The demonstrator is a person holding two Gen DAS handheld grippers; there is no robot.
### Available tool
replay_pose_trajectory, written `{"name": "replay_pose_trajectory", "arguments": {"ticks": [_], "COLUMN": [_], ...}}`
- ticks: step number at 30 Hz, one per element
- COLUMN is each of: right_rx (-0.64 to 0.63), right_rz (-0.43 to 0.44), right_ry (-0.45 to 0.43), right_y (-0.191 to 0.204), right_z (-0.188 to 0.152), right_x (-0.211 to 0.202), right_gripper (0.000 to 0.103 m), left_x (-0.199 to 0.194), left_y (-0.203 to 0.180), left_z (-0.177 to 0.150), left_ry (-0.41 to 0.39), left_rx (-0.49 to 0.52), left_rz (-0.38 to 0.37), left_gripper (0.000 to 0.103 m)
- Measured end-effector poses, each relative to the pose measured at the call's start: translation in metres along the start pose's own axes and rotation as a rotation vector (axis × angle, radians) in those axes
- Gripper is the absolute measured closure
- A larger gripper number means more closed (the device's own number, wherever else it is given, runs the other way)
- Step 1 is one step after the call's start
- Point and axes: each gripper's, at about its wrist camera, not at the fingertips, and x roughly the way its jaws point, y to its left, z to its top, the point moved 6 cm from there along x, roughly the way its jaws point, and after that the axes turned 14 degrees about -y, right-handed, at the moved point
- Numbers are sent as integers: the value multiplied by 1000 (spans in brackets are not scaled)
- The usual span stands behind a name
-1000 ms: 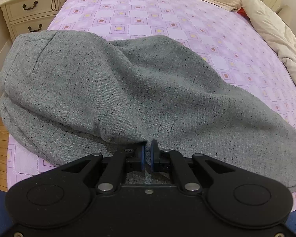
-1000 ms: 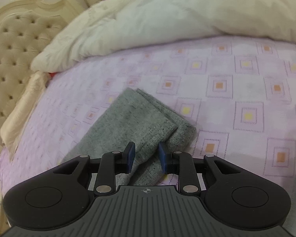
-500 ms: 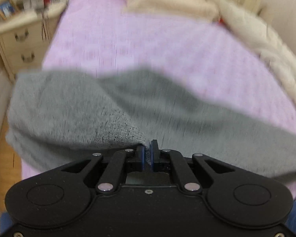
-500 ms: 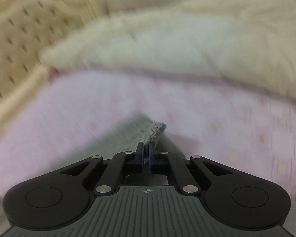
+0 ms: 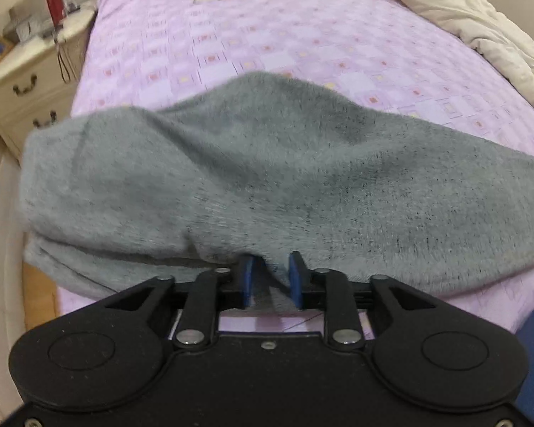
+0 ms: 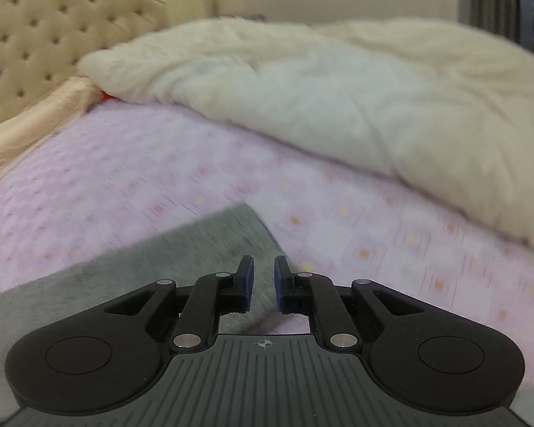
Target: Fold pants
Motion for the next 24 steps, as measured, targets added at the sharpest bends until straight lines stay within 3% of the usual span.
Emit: {"name": "replay_pose_trajectory", "arguments": {"ticks": [6, 13, 18, 21, 24], "right_rx": [-164, -340, -435, -489, -536], "right_rz": [165, 470, 715, 838, 937], "right_ry": [-119, -168, -116, -72, -21], "right_y": [62, 175, 267, 318, 364], "right_z": [50, 85, 72, 50, 20], "right_x": [-45, -91, -118, -128, -135], "right_gripper": [91, 90, 89, 82, 82], "left_x": [-23, -30, -22, -15, -9], "left_y": [39, 106, 161, 187, 206], "left_z": [8, 17, 16, 15, 14], "left_ry": [-45, -67, -46, -43, -50], "left_rx": [12, -16, -133, -182, -198], "left_rz": [66, 204, 240, 262, 275], "left_gripper": [63, 63, 63, 63, 48]}}
